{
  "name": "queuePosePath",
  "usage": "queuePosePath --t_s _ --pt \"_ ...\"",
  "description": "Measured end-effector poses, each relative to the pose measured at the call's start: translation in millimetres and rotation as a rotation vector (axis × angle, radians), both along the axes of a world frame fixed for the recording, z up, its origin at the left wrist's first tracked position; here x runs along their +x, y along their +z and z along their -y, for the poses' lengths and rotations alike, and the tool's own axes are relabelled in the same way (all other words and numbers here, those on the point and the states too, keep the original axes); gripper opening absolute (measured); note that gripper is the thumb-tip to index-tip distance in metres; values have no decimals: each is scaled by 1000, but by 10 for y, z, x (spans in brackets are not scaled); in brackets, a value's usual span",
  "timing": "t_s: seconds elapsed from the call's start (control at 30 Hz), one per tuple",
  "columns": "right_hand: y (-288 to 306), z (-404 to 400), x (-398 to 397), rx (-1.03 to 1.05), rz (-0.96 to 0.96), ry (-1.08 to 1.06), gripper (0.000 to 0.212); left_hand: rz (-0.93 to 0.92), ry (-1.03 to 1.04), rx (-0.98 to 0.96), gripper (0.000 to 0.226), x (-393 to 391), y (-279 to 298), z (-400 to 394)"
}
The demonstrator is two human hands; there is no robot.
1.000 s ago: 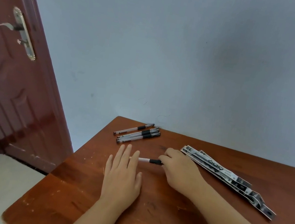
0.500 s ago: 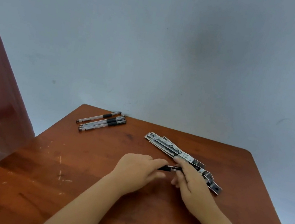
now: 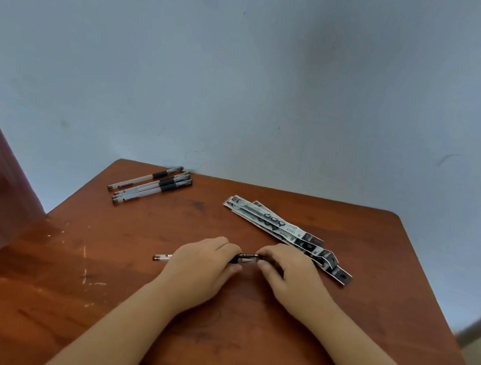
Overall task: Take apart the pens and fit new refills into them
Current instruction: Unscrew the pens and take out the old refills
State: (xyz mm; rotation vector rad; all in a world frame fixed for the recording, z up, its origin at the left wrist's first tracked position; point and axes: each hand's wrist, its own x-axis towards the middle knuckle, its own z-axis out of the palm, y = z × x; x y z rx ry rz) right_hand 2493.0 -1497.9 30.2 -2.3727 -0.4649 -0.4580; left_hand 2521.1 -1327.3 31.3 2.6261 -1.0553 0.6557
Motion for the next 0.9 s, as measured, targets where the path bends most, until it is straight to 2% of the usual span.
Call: queuePosePath --t_s 0.13,0.5,0.67,0.73,0.8,0.9 --pt "-29 -2 6 3 -12 51 43 23 24 27 30 -13 17 -4" --pt "-9 5 -2 2 -17 59 37 -20 44 38 29 -66 35 -11" --pt "16 18 -19 36 -23 58 24 -34 12 4 20 -30 32 -39" --pt "11 14 -29 39 -25 49 22 -86 -9 -2 26 -30 18 -50" --pt "15 10 -46 51 -21 27 26 -179 -5 -20 43 -46 62 -39" --pt "46 30 -52 94 27 -71 30 -242 56 -73 48 -36 122 -62"
